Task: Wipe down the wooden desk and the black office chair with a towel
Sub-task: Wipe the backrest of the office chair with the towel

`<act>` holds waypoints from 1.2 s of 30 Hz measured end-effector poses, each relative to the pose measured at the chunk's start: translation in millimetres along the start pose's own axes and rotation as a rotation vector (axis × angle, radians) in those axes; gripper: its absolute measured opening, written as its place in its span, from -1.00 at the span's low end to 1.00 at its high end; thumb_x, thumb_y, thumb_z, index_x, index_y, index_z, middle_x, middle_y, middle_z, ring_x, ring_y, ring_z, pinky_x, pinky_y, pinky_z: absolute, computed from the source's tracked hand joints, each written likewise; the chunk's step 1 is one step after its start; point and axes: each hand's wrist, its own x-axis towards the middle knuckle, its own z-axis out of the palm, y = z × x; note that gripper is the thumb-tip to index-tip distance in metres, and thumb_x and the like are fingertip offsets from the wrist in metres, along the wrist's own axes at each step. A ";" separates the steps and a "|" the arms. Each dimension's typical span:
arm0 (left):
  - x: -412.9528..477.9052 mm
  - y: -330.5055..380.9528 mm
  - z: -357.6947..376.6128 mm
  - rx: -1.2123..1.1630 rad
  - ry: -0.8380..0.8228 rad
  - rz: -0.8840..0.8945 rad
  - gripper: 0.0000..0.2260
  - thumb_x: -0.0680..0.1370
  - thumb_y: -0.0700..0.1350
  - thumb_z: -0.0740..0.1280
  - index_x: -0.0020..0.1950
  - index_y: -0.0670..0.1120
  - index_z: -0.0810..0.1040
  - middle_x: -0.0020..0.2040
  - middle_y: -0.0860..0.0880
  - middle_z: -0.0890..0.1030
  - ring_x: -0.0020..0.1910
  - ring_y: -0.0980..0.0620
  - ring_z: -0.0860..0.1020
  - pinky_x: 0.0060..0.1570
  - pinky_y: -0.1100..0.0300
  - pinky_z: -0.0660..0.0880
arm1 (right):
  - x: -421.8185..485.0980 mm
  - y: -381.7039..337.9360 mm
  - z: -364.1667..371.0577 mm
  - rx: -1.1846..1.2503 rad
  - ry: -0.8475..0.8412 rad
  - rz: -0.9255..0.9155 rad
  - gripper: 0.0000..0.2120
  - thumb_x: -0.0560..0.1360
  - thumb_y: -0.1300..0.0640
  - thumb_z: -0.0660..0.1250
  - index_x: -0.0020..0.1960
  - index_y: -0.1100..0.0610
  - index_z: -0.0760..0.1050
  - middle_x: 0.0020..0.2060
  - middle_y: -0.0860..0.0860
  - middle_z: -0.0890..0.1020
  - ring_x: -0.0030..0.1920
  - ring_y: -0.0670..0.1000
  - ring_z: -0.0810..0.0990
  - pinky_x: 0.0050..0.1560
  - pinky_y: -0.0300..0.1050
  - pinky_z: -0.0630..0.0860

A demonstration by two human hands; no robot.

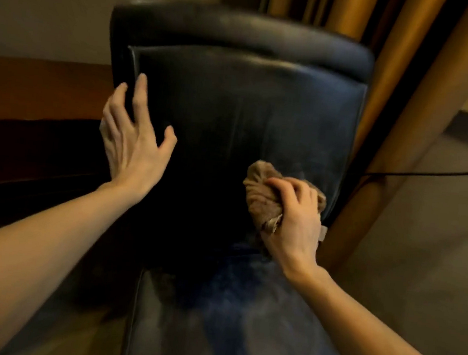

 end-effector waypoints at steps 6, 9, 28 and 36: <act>58.5 57.8 -4.9 0.117 -0.170 0.253 -0.39 0.63 0.03 0.30 0.64 -0.05 0.18 0.64 -0.22 0.08 0.62 -0.23 0.05 0.59 -0.18 0.01 | 82.5 -3.2 -49.2 -0.071 0.126 -0.082 -0.26 0.38 0.00 0.33 0.54 -0.02 0.23 0.32 0.15 0.44 0.32 0.25 0.39 0.19 0.22 0.42; 83.8 81.3 14.4 0.253 -0.378 0.214 -0.24 0.63 0.30 0.13 0.69 0.02 -0.12 0.67 -0.18 -0.20 0.64 -0.17 -0.24 0.54 -0.27 -0.27 | 114.8 1.2 -59.3 -0.116 0.119 -0.130 -0.27 0.43 -0.06 0.21 0.58 0.01 0.23 0.35 0.19 0.42 0.33 0.26 0.33 0.17 0.34 0.45; 87.2 80.4 77.4 0.454 -0.276 0.411 0.18 0.30 0.68 -0.03 0.65 -0.04 -0.32 0.65 -0.24 -0.26 0.63 -0.27 -0.25 0.50 -0.44 -0.20 | 110.4 71.1 18.8 -0.293 0.095 -0.332 -0.47 0.55 -0.10 0.29 0.50 -0.06 0.45 0.54 0.08 0.39 0.50 0.17 0.35 0.38 0.27 0.31; 88.4 81.6 74.3 0.460 -0.290 0.422 0.21 0.30 0.67 0.08 0.65 -0.03 -0.32 0.65 -0.23 -0.26 0.63 -0.26 -0.27 0.51 -0.41 -0.22 | 65.1 91.7 25.2 -0.409 -0.126 -0.511 -0.51 0.52 -0.04 0.27 0.43 0.00 0.51 0.41 0.20 0.50 0.34 0.28 0.44 0.32 0.43 0.35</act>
